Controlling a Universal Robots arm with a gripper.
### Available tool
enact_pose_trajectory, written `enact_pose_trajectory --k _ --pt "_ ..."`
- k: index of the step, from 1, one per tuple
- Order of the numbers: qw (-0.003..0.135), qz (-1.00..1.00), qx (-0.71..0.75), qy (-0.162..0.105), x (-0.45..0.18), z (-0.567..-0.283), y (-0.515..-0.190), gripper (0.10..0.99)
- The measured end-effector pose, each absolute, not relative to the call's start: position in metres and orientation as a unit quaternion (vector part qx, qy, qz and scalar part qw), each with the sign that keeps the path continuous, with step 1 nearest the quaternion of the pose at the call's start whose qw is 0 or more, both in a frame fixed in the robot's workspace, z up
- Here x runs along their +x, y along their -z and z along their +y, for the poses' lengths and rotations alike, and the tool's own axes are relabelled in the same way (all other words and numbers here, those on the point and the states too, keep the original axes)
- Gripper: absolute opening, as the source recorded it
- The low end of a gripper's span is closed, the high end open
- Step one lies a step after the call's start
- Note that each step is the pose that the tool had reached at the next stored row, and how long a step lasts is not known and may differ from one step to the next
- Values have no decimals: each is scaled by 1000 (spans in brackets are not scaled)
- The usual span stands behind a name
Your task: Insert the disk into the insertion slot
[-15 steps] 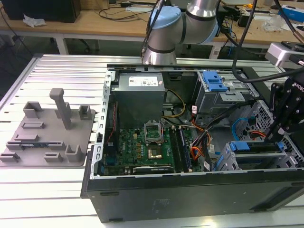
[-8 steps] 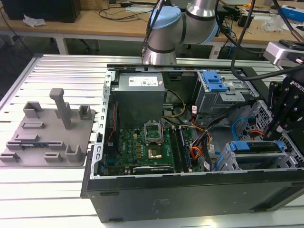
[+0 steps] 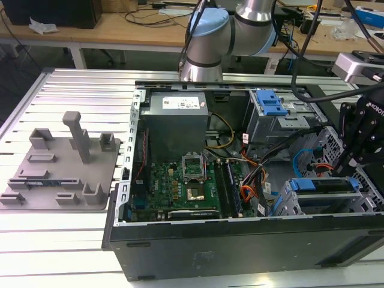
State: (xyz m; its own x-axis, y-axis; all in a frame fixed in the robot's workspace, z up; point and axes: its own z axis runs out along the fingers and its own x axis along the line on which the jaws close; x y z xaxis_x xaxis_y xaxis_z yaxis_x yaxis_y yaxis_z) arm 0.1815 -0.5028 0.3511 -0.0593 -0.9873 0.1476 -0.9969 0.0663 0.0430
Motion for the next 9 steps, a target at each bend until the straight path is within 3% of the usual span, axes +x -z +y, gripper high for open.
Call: enact_pose_trajectory --k 9 --pt "68 -727 682 -35 180 -505 -350 165"
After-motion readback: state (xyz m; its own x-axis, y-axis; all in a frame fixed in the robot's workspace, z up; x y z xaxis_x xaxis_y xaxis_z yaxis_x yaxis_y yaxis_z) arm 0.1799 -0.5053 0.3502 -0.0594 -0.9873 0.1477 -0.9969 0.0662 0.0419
